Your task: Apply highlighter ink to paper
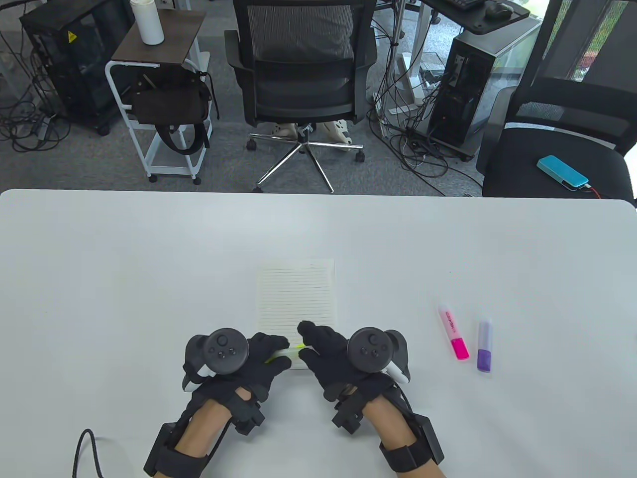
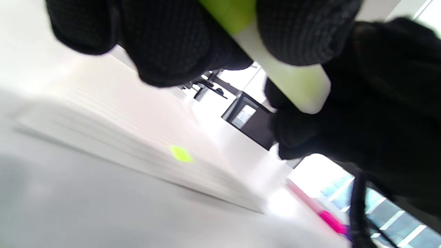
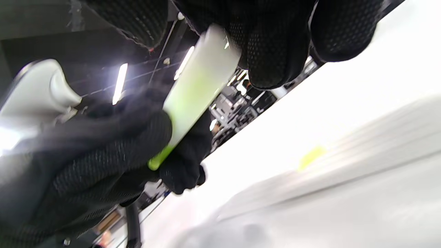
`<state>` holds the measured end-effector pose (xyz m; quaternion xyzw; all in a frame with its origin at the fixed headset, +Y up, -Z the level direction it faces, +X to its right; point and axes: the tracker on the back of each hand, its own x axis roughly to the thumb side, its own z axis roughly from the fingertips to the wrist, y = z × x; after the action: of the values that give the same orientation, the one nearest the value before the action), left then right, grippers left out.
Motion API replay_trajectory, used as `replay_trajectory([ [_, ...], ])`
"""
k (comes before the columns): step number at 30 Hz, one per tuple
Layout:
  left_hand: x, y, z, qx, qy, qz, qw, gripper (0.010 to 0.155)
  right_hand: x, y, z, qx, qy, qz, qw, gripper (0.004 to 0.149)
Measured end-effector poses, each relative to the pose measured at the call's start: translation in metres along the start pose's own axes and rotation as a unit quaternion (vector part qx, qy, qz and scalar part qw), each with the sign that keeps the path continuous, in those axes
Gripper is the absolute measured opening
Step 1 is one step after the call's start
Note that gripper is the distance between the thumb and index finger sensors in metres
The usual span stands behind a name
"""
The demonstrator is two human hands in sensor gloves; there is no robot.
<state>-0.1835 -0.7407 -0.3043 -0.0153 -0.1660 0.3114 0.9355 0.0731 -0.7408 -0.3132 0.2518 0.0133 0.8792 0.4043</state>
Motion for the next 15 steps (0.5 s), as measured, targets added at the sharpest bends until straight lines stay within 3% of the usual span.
replay_trajectory([
  [5, -0.029, 0.022, 0.006, 0.051, 0.121, -0.082, 0.988, 0.054, -0.014, -0.017, 0.004, -0.032, 0.021, -0.034, 0.999, 0.062],
  [12, -0.078, 0.037, 0.016, 0.081, 0.309, -0.09, 0.943, 0.055, -0.016, -0.012, 0.003, -0.018, 0.013, -0.045, 0.999, 0.061],
  [15, -0.084, 0.038, 0.019, 0.078, 0.352, -0.122, 0.925, 0.056, -0.015, -0.009, 0.002, -0.009, 0.013, -0.039, 0.999, 0.061],
])
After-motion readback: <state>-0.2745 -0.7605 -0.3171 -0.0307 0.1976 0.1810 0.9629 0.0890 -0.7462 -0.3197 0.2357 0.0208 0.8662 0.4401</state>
